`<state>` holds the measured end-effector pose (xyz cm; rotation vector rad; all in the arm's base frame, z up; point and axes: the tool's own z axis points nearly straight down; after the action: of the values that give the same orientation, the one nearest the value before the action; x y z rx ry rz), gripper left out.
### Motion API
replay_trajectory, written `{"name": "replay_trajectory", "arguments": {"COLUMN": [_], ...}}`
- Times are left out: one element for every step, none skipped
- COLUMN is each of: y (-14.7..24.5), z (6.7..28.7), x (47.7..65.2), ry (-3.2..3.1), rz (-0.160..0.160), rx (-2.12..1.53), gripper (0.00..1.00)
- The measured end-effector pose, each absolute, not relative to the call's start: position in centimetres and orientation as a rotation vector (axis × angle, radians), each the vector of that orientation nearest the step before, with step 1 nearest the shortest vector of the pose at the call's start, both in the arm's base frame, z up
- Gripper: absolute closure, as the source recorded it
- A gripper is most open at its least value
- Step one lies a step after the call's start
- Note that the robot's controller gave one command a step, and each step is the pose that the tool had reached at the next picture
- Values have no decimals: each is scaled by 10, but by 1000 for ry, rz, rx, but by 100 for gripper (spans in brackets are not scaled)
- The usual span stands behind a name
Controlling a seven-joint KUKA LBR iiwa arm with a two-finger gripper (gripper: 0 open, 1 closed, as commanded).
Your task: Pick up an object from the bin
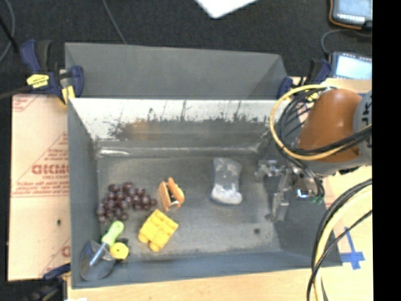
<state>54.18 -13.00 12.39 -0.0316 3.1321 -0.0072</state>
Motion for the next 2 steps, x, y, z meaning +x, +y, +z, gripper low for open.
{"name": "replay_trajectory", "arguments": {"y": [-115, -77], "z": [98, 100], "x": [562, 579], "ry": [3142, 3125], "rz": [-2, -8], "rx": [-116, -149], "gripper": [0, 0]}}
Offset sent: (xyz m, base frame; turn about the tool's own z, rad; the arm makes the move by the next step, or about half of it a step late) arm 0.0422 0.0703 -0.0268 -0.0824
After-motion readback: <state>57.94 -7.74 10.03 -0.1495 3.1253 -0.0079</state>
